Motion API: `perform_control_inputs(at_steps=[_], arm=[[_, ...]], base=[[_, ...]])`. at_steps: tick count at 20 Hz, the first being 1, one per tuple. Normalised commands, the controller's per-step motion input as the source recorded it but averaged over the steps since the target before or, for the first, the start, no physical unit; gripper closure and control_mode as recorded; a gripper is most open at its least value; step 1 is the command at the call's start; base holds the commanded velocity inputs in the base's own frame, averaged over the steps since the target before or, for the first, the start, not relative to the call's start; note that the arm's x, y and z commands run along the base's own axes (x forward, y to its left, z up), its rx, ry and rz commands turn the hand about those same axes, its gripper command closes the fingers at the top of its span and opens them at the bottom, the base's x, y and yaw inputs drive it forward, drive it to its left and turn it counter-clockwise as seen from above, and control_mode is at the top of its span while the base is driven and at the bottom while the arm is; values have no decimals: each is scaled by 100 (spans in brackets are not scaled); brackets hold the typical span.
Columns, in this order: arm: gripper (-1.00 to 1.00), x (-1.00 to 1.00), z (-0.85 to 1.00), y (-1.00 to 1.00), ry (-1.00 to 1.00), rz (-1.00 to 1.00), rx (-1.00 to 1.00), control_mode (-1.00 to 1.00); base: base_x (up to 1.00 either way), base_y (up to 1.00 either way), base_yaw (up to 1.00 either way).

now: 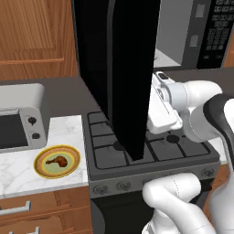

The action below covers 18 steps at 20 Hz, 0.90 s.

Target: Pick the chicken drumstick from the counter and place it in the microwave. Then turn on the microwave.

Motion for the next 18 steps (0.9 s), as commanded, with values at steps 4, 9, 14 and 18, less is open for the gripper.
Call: perform_control_inputs(at_steps=[4,9,14,18], arm=[[-100,-2,0,17,0,-5,0,-100],[-100,0,0,15,0,-5,0,-100],[-100,0,0,13,0,-5,0,-100],[-100,-1,0,10,0,-5,0,-100]], base=[[0,0,0],[0,0,0],[0,0,0],[0,0,0]])
